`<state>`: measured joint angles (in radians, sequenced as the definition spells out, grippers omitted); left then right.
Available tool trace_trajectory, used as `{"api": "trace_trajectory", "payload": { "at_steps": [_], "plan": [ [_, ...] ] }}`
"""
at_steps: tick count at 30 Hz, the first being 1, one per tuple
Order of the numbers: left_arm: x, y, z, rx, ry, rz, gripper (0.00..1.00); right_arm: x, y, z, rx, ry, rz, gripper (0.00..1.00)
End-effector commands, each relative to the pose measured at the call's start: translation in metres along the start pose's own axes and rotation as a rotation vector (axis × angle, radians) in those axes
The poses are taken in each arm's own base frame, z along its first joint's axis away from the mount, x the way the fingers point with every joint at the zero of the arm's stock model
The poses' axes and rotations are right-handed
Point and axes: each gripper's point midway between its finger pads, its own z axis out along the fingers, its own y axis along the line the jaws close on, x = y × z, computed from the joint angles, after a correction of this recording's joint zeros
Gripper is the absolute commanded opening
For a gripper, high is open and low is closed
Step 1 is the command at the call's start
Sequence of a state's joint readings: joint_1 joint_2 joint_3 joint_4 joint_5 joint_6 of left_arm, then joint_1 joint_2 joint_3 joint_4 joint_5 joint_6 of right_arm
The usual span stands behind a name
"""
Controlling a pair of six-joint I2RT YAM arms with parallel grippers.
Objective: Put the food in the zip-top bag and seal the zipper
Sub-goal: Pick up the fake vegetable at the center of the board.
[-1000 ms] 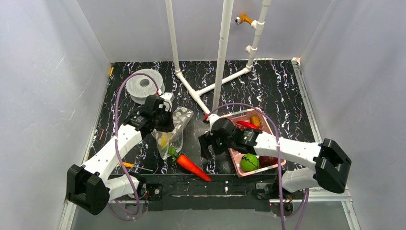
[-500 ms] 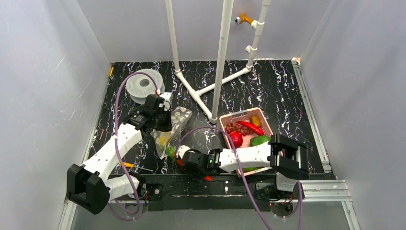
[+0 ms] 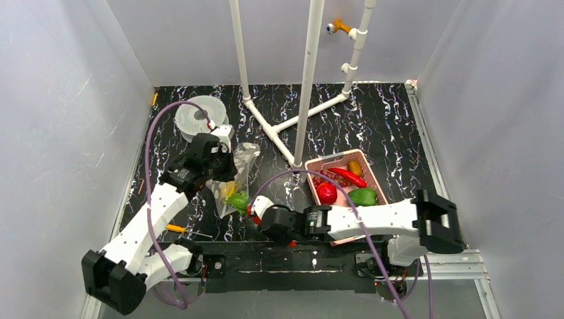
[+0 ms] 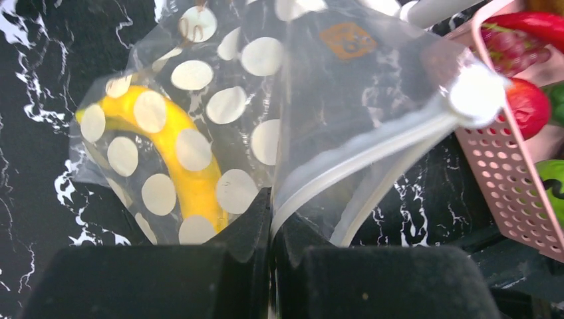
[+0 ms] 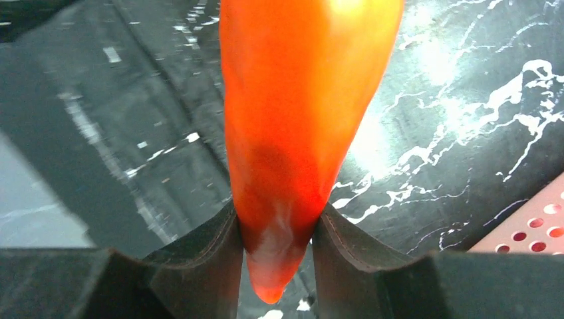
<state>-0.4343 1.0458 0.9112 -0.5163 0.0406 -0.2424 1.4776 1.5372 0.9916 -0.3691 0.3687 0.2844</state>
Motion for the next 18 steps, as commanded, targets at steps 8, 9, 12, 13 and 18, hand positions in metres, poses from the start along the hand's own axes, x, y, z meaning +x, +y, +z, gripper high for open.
{"api": "trace_trajectory", "payload": {
  "at_steps": [8, 9, 12, 13, 18],
  "plan": [
    [-0.028, -0.004, -0.034, 0.037, -0.242, 0.011, 0.0, -0.08, 0.045, -0.085, -0.541, 0.019, 0.416, 0.01],
    [-0.029, -0.005, -0.036, 0.041, -0.254, 0.012, 0.0, -0.088, 0.042, -0.085, -0.549, 0.014, 0.474, 0.01],
    [-0.032, -0.005, -0.042, 0.045, -0.294, 0.012, 0.0, -0.111, 0.042, -0.087, -0.654, 0.048, 0.621, 0.01],
    [-0.033, -0.005, -0.044, 0.049, -0.305, 0.013, 0.0, -0.116, 0.041, -0.086, -0.672, 0.057, 0.651, 0.01],
    [-0.036, -0.009, -0.051, 0.072, -0.345, 0.019, 0.0, -0.148, 0.037, -0.079, -0.76, 0.085, 0.78, 0.01]
  ]
}}
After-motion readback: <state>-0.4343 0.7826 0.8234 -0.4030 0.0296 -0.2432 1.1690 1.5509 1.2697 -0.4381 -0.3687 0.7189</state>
